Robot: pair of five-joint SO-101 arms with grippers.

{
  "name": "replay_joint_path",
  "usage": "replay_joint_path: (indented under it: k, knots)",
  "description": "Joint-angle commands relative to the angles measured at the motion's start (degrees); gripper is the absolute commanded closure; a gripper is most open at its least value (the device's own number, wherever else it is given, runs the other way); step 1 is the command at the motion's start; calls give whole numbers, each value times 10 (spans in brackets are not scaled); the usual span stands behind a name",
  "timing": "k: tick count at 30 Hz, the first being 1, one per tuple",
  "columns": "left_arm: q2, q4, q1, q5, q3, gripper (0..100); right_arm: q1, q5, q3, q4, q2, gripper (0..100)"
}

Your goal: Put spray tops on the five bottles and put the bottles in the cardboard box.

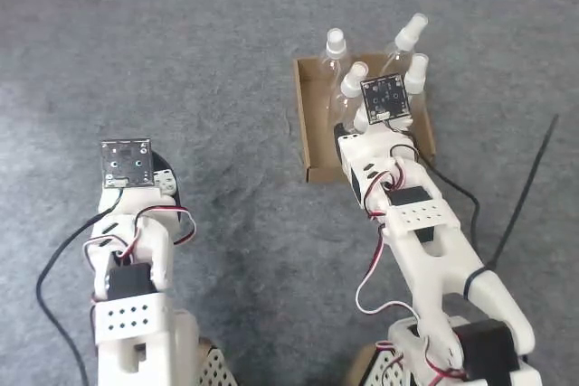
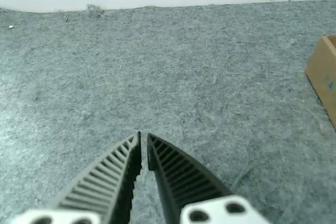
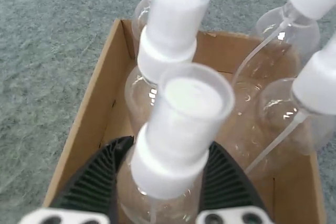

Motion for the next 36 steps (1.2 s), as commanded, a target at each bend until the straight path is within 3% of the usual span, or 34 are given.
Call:
replay_joint_path:
  k: [1,17,24,36]
  knots:
    - [0,-19,0,-2,-3,988,7,-2,4,-10,-5,992]
    - [0,-20,0,-2,-2,988,3,-2,14,-15,-9,991]
    - [0,-32,1,-2,3,988,2,-2,13,-14,-9,836]
    - [0,-32,1,-2,3,988,2,-2,15,-14,-9,810]
